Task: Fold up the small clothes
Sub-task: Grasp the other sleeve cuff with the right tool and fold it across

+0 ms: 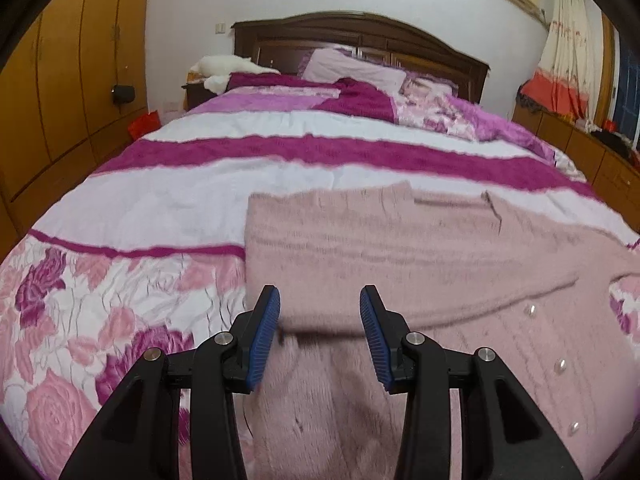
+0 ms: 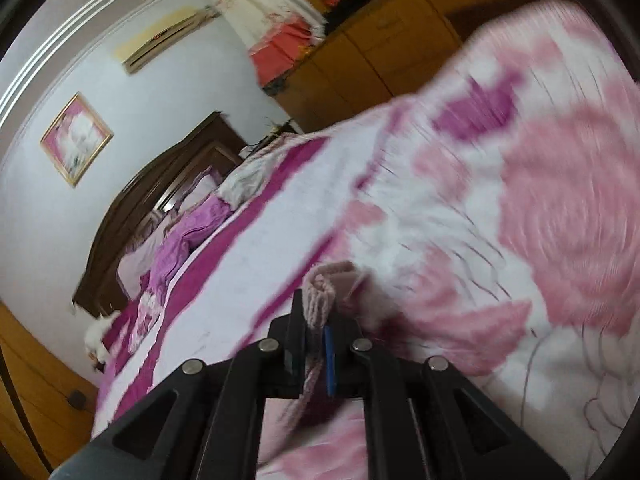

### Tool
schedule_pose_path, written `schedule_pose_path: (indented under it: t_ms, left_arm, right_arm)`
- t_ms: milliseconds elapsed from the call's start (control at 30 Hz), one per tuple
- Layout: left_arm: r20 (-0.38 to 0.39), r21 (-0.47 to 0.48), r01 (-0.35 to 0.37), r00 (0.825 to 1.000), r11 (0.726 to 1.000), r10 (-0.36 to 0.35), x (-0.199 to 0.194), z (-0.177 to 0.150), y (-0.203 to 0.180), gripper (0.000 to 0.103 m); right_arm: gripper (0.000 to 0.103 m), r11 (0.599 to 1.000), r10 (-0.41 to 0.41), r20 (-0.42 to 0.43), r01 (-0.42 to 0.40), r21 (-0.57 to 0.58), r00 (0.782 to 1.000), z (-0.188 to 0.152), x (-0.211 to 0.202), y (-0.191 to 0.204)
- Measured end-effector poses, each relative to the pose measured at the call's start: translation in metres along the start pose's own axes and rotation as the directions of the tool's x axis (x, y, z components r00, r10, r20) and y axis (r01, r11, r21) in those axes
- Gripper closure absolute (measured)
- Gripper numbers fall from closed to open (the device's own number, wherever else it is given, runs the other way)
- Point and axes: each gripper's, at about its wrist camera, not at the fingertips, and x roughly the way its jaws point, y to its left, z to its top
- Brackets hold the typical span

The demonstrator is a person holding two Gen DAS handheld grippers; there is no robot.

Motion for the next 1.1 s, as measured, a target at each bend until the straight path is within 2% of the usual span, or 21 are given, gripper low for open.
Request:
schedule_pose_path:
  t_ms: [167,267,367,400,500,567,700,833,933,1100]
  left_arm:
    - [0.041,-0.004,-0.004,0.999,1.000,0.004,-0.004,0.012,0.009,0.085]
    - [0.059,-0.013,-0.006,0.998,1.000,0.006,-0.001,0.022,0.018,0.085]
    - [0.081,-0.037,-0.002,0.997,0.999,0.005,-0.001,0.031,0.028,0.085]
    - [0.086,-0.049,-0.003,0.996,0.999,0.007,0.000,0.033,0.033,0.085]
    - [0.075,-0.101,0.005,0.997,0.995,0.003,0.002,0.036,0.048,0.085]
    - [0.063,-0.126,0.020,0.998,0.992,-0.012,0.004,0.034,0.054,0.085]
    - [0.053,-0.116,-0.016,0.998,0.993,0.022,0.007,0.030,0.057,0.085]
    - [0.049,-0.095,0.002,0.999,0.996,0.003,0.007,0.029,0.051,0.085]
    - [0.032,-0.092,0.022,0.999,0.996,-0.019,0.011,0.028,0.049,0.085]
    - [0.007,-0.076,0.019,1.000,0.997,-0.018,0.017,0.024,0.048,0.085]
  right_arm:
    - [0.097,0.986,0.005,-0.012,-0.006,-0.166,1.000,0.011,-0.024,0.080]
    - [0.097,0.959,-0.031,-0.010,0.027,-0.283,0.999,0.004,-0.036,0.132]
    - [0.097,0.911,-0.083,-0.050,0.055,-0.409,0.995,-0.010,-0.033,0.192]
    - [0.096,0.881,-0.095,-0.055,0.058,-0.469,0.994,-0.020,-0.034,0.216]
    - [0.097,0.797,-0.094,-0.014,0.067,-0.600,0.995,-0.052,-0.049,0.276]
    - [0.097,0.781,-0.074,0.000,0.058,-0.622,0.997,-0.072,-0.059,0.310]
    - [0.097,0.791,0.076,-0.028,-0.078,-0.607,0.997,-0.112,-0.079,0.374]
    - [0.097,0.763,0.229,-0.094,-0.239,-0.600,0.969,-0.168,-0.095,0.441]
    - [0.097,0.730,0.288,-0.113,-0.295,-0.617,0.951,-0.221,-0.103,0.480]
    - [0.097,0.706,0.343,-0.191,-0.387,-0.593,0.920,-0.296,-0.102,0.517]
